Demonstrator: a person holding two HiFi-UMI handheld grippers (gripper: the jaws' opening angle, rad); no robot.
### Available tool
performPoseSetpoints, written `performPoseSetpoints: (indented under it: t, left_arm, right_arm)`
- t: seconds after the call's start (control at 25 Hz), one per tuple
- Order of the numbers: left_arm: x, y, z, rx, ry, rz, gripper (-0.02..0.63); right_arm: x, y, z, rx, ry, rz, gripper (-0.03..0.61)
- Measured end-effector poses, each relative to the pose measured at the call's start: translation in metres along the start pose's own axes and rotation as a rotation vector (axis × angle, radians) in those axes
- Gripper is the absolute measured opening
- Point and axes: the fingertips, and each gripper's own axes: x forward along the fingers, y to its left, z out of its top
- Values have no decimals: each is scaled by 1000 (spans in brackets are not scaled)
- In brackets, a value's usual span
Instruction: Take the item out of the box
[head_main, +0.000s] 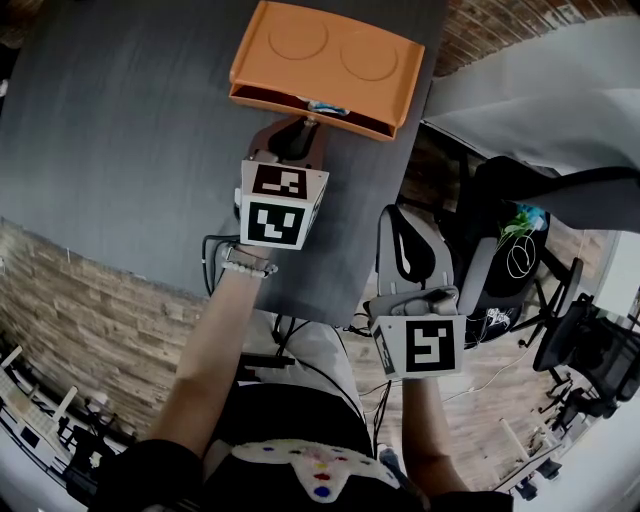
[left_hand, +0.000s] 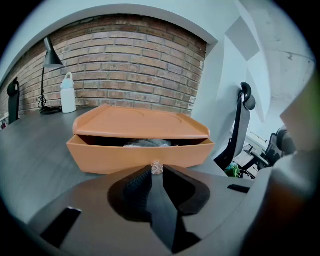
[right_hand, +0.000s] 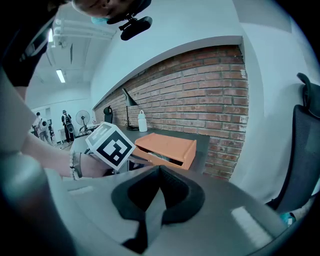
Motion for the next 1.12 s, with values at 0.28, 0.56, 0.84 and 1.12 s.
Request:
performPoseSetpoints:
  t: [0.28, 0.56, 0.84, 1.12]
  left_arm:
    - [-13, -4, -12, 10, 8, -15, 74]
    - [-29, -8, -27, 13, 18, -20, 74]
    - [-40, -8, -40, 15, 18, -29, 74]
    - [-50, -11, -52, 18, 22, -38, 74]
  right_arm:
    - [-4, 8, -4, 4, 1, -9, 9]
    - [-9, 19, -5, 4, -2, -12, 9]
    - [-9, 30, -10, 7, -1, -19, 9]
    - [-13, 39, -11, 2, 3, -23, 9]
